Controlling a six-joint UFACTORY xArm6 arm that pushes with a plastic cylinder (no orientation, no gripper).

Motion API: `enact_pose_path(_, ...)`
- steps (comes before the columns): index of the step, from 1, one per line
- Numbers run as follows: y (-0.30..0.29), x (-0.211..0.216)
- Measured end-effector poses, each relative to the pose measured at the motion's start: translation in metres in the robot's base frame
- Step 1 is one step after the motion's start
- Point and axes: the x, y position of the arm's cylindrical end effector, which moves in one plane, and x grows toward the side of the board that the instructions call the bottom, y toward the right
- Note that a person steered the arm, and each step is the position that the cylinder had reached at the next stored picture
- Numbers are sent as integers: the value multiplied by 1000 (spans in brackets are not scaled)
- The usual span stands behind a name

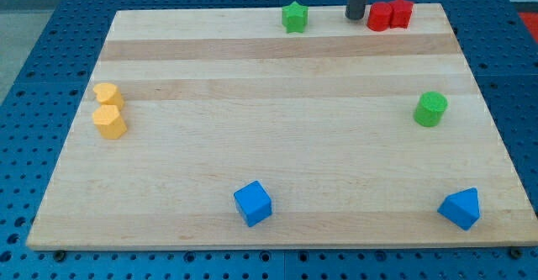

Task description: Put the green star to the left side of green circle

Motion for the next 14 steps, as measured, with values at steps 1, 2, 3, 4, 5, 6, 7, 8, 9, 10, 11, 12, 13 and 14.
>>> enact_pose_path(1,-19,-12)
enact_pose_path(2,-43,-24)
enact_pose_path(3,-55,-20)
enact_pose_path(4,-63,-10)
enact_pose_path(5,-73,13)
enact_pose_path(6,-78,15)
enact_pose_path(7,-88,-16)
enact_pose_path(8,-110,-23)
enact_pose_path(9,-118,-9)
enact_pose_path(10,-112,18)
enact_pose_path(11,-108,41)
enact_pose_path(12,-113,46)
enact_pose_path(13,-143,46)
enact_pose_path(14,-136,70)
